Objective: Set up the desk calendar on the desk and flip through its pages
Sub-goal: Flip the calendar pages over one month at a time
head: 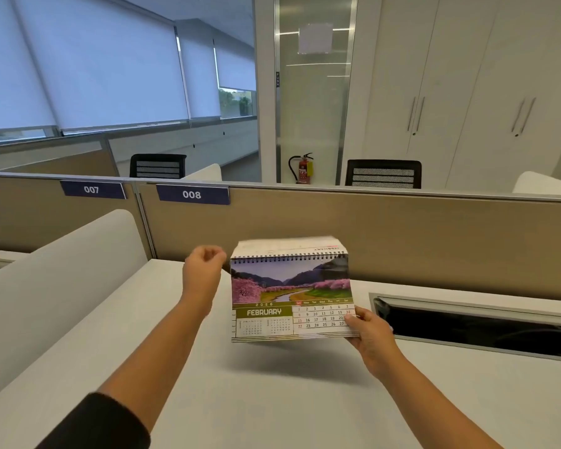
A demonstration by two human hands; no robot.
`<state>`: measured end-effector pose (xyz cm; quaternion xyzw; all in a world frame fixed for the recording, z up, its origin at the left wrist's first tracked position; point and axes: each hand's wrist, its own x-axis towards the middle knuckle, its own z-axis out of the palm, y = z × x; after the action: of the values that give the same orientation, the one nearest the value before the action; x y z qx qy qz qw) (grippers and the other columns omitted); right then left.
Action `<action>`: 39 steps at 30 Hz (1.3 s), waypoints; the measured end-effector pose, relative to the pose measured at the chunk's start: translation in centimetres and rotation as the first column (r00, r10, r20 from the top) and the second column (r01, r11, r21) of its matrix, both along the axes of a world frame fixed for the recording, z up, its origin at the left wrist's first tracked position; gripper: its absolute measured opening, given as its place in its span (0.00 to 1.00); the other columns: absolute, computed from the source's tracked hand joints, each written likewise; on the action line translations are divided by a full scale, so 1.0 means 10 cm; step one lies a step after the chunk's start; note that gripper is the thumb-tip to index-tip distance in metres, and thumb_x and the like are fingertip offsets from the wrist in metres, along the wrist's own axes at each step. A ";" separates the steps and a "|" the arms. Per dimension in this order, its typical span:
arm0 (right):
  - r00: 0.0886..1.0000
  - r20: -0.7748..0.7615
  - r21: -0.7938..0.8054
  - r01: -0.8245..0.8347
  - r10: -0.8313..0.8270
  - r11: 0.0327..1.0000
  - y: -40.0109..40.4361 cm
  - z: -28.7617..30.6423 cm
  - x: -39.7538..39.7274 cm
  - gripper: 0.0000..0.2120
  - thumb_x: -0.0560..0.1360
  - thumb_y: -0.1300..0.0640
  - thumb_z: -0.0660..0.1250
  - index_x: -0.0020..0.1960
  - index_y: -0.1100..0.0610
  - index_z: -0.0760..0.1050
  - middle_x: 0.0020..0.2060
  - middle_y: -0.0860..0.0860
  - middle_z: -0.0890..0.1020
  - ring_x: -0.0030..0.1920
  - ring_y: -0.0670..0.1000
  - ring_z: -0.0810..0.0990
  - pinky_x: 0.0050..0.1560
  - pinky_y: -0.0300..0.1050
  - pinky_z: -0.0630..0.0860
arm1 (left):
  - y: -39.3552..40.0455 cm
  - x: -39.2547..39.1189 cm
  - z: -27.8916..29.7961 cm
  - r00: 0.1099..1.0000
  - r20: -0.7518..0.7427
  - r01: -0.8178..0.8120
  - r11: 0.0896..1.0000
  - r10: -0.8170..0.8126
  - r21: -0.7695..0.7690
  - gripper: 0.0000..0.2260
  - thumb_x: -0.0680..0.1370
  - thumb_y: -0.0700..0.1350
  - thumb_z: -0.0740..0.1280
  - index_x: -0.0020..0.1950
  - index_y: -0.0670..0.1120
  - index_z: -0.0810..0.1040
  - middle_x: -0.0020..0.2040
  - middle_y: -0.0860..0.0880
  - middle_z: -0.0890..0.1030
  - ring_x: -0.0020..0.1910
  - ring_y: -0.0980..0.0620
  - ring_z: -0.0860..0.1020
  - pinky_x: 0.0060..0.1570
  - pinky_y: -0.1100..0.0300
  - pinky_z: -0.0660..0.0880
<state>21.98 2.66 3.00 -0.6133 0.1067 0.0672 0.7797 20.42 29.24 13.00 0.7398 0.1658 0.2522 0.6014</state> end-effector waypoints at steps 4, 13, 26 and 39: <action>1.000 0.009 0.012 0.024 -0.024 1.000 -0.01 0.03 -0.02 0.05 0.75 0.65 0.65 0.48 0.57 0.76 0.45 0.56 0.84 0.46 0.54 0.83 0.41 0.44 0.80 | 0.09 -0.15 -0.57 0.954 -0.298 -0.051 0.997 0.032 -0.056 0.14 0.76 0.40 0.63 0.60 0.40 0.71 0.59 0.39 0.75 0.56 0.43 0.73 0.52 0.51 0.72; 0.999 0.044 0.032 0.028 -0.030 0.999 -0.02 0.07 -0.04 0.04 0.74 0.63 0.65 0.48 0.57 0.77 0.45 0.57 0.84 0.46 0.55 0.83 0.43 0.44 0.80 | -0.05 -0.43 -0.92 0.890 -0.435 0.038 0.973 -0.136 -0.226 0.15 0.78 0.42 0.61 0.63 0.38 0.69 0.59 0.39 0.76 0.54 0.42 0.74 0.55 0.48 0.71; 0.999 0.042 0.045 0.034 -0.035 0.998 0.00 0.04 -0.02 0.04 0.75 0.62 0.64 0.48 0.57 0.77 0.42 0.55 0.84 0.44 0.53 0.82 0.38 0.42 0.79 | -0.10 -0.44 -0.86 0.894 -0.404 0.052 0.943 -0.191 -0.329 0.10 0.78 0.42 0.62 0.56 0.39 0.75 0.53 0.40 0.80 0.47 0.43 0.79 0.48 0.51 0.76; 0.991 -0.123 0.259 0.091 -0.061 0.961 -0.03 0.00 -0.01 0.26 0.77 0.39 0.49 0.51 0.56 0.77 0.43 0.57 0.85 0.46 0.56 0.83 0.40 0.49 0.79 | -0.09 -0.50 -0.29 0.900 -0.214 0.236 0.836 -0.381 -0.496 0.09 0.79 0.43 0.57 0.51 0.42 0.75 0.48 0.40 0.83 0.44 0.45 0.83 0.35 0.56 0.79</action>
<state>21.86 2.39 3.04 -0.4944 0.1645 0.0857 0.8492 15.39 28.36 10.15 0.6235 0.1881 -0.0125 0.7587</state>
